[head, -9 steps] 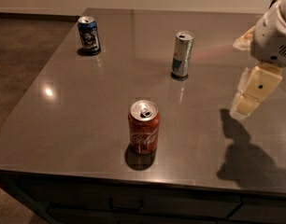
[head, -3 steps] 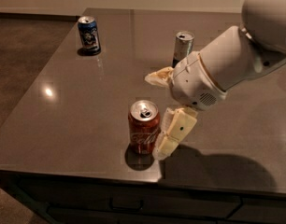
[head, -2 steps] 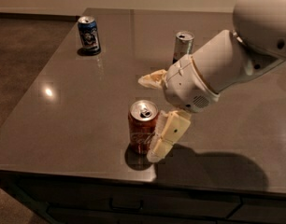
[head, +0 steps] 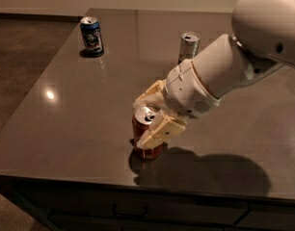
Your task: Move coke can near redbull can
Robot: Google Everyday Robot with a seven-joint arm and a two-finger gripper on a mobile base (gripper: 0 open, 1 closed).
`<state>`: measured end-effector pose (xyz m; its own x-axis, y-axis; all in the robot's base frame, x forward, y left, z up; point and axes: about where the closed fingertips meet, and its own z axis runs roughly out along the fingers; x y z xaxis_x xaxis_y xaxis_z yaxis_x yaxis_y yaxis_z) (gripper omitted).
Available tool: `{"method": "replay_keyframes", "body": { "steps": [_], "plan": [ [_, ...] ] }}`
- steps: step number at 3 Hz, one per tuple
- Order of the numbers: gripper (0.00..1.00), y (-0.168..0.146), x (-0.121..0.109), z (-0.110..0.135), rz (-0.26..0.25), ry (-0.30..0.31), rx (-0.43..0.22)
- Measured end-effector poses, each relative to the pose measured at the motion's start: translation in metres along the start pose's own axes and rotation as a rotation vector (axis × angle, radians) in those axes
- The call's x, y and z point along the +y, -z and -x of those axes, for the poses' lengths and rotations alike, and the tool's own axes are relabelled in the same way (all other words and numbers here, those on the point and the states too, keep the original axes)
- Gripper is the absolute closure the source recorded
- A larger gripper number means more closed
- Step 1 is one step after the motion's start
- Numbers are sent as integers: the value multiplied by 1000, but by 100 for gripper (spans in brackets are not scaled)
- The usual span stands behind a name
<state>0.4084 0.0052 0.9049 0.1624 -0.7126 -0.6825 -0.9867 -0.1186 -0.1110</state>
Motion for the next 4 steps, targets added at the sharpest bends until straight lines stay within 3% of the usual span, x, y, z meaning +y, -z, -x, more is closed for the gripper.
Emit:
{"method": "replay_keyframes", "body": {
  "steps": [1, 2, 3, 4],
  "plan": [
    [64, 3, -3, 3, -15, 8, 1],
    [87, 17, -24, -3, -74, -20, 26],
    [100, 38, -58, -19, -169, -82, 68],
    [100, 60, -93, -45, -258, -172, 93]
  ]
}}
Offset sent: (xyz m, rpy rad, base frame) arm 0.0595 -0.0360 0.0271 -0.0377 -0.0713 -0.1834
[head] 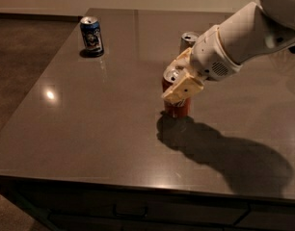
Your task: Move coke can near redbull can
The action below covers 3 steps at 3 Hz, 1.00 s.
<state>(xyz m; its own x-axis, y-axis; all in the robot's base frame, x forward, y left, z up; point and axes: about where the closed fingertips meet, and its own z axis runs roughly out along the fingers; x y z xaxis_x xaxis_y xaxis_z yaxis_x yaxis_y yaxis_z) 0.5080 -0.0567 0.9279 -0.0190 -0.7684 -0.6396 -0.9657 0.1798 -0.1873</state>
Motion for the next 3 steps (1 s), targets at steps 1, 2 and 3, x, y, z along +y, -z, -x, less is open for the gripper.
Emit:
{"method": "replay_keyframes", "body": {
  "steps": [1, 2, 3],
  "plan": [
    [100, 7, -34, -22, -52, -97, 5],
    [100, 13, -66, -38, -104, -179, -14],
    [84, 16, -92, -50, -145, -235, -37]
  ]
}}
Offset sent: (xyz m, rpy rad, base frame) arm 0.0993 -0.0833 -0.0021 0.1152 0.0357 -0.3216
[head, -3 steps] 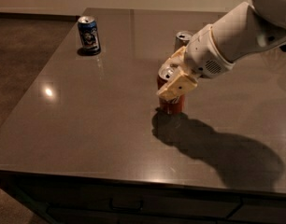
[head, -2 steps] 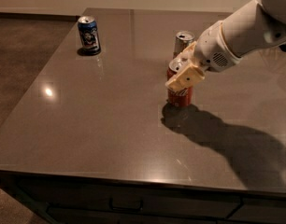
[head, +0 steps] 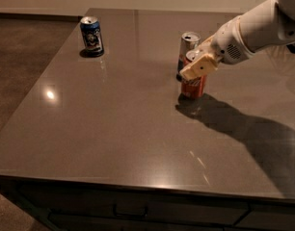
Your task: Move coke can near redbull can
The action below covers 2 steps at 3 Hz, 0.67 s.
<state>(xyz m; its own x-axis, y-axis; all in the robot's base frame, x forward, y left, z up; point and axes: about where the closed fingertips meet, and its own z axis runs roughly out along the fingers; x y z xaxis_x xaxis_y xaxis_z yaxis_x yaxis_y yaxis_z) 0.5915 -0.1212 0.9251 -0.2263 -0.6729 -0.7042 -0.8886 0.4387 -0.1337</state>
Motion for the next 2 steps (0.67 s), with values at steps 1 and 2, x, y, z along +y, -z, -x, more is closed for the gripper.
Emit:
{"method": "replay_keyframes", "body": {
  "steps": [1, 2],
  "plan": [
    [61, -3, -18, -8, -29, -37, -15],
    [37, -5, -28, -18, -38, -69, -28]
  ]
}}
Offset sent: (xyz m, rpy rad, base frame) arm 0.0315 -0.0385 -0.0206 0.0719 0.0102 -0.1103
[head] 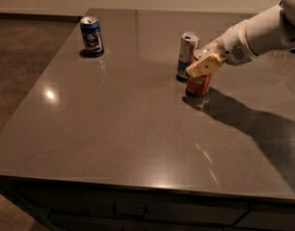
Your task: Move coke can near redbull can
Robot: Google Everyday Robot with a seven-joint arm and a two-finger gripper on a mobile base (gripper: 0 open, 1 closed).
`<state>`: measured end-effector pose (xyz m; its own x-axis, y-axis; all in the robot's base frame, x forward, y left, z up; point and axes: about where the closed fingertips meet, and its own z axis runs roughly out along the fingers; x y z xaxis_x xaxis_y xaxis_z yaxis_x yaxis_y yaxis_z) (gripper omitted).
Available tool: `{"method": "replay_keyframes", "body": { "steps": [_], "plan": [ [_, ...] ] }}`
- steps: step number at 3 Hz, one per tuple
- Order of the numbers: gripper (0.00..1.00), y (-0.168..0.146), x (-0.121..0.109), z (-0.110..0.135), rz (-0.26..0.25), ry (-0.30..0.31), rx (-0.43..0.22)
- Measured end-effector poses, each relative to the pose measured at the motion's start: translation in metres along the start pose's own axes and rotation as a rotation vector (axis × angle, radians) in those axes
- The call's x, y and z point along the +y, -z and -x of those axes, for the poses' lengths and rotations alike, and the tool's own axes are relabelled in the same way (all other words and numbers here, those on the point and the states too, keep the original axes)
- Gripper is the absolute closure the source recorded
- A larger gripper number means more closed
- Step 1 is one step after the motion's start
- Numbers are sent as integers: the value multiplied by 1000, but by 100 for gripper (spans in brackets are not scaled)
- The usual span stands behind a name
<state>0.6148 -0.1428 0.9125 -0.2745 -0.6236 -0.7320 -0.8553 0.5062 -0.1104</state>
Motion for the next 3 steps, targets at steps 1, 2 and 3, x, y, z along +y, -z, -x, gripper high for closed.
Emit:
{"method": "replay_keyframes", "body": {
  "steps": [1, 2, 3],
  "plan": [
    [15, -2, 1, 1, 4, 3, 1],
    [0, -3, 3, 2, 7, 4, 1],
    [0, -3, 3, 2, 7, 4, 1]
  ]
}}
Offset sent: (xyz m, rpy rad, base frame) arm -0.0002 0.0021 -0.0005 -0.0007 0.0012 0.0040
